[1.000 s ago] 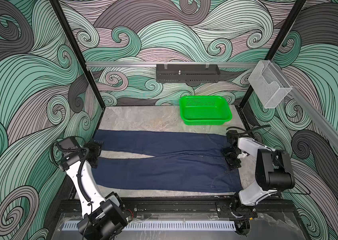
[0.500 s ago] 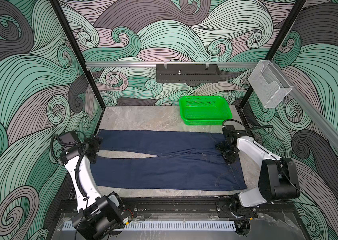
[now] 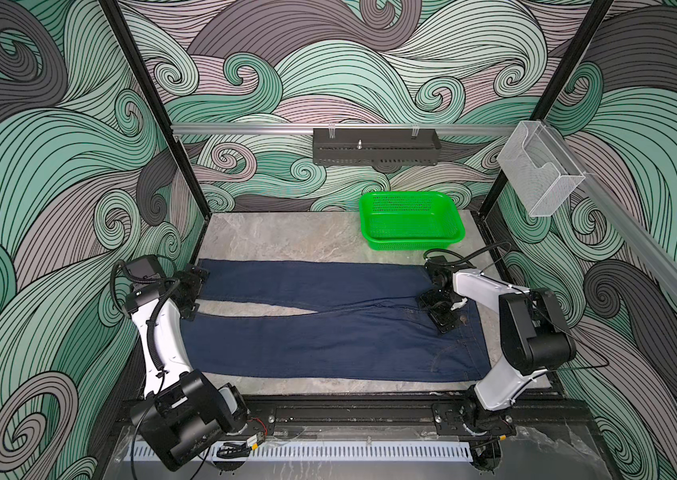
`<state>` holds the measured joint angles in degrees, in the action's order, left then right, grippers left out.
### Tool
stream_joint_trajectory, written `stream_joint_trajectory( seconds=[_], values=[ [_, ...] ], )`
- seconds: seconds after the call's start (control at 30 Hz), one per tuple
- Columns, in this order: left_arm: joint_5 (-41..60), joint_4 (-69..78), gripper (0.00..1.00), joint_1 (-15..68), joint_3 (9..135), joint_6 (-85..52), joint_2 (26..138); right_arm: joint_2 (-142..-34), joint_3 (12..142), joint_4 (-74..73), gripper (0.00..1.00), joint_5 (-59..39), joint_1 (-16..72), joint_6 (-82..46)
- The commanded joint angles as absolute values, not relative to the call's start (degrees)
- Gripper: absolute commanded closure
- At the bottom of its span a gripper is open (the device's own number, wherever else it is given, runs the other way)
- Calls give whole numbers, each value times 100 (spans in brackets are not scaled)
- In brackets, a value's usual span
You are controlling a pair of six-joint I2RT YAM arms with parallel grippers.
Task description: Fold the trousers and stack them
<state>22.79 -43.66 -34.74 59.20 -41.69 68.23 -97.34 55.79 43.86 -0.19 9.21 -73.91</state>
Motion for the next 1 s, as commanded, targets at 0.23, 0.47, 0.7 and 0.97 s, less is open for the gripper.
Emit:
stream_joint_trajectory(
  seconds=[0.23, 0.47, 0.7, 0.97],
  values=[
    [2027, -4480, 6, -3368, 6259, -3978, 6937, -9815, 5383, 4509, 11, 740, -583, -6698],
    [1572, -4816, 6, -3372, 6216, -3734, 6704, -9750, 5598, 4507, 10, 719, -1065, -6179],
    [1461, -5276, 8, -3371, 5912, -3639, 6450, -9181, 5639, 4541, 9, 81, -878, -6028],
    [583, -5986, 8, -3383, 5493, -3508, 6577, -8564, 5412, 4533, 9, -414, 232, -6092]
  ],
)
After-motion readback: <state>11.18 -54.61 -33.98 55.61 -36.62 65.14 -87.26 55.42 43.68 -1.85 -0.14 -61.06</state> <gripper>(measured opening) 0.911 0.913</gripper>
